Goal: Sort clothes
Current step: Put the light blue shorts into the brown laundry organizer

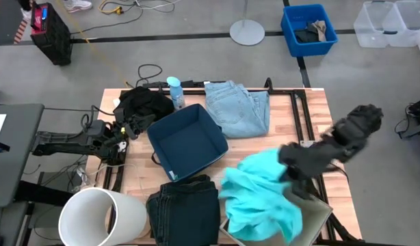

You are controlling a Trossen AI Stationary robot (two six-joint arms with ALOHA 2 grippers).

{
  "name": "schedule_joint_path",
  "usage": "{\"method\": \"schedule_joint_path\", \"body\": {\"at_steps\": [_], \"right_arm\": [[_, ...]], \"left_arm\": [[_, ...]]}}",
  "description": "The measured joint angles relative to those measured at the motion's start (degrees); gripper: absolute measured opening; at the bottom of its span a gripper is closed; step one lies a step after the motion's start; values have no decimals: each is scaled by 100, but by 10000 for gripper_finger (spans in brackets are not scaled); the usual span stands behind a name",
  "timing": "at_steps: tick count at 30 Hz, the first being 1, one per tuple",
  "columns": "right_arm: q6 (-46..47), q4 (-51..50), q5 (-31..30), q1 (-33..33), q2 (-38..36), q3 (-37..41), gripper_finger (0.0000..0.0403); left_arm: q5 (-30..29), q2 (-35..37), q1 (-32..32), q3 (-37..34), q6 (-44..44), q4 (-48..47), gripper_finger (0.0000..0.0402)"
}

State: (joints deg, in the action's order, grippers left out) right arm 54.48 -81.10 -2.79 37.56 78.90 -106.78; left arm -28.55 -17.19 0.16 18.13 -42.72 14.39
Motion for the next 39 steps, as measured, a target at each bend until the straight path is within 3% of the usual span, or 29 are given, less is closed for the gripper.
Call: {"method": "schedule_joint_path", "body": {"at_steps": [5, 9, 14, 20, 33, 39], "right_arm": [[573, -211, 25, 1169, -32, -4, 0], [711, -618, 187, 1600, 302, -2, 0], [316, -614, 780, 1617, 1028, 4, 0], [-441, -101, 1947, 1471, 1906, 5, 0], [-998, 1478, 1911, 1289, 3222, 7, 0], [-525, 1951, 1936, 1333, 3498, 11, 0]], "left_arm": [[-161, 0, -2, 0, 58, 3, 0], [-324, 0, -1, 0, 135, 9, 0], [-396, 0, -2, 0, 149, 9, 0], [-429, 0, 0, 0, 151, 9, 0], [-427, 0, 0, 0, 140, 7, 0], [-425, 0, -2, 0, 128, 7, 0]]}}
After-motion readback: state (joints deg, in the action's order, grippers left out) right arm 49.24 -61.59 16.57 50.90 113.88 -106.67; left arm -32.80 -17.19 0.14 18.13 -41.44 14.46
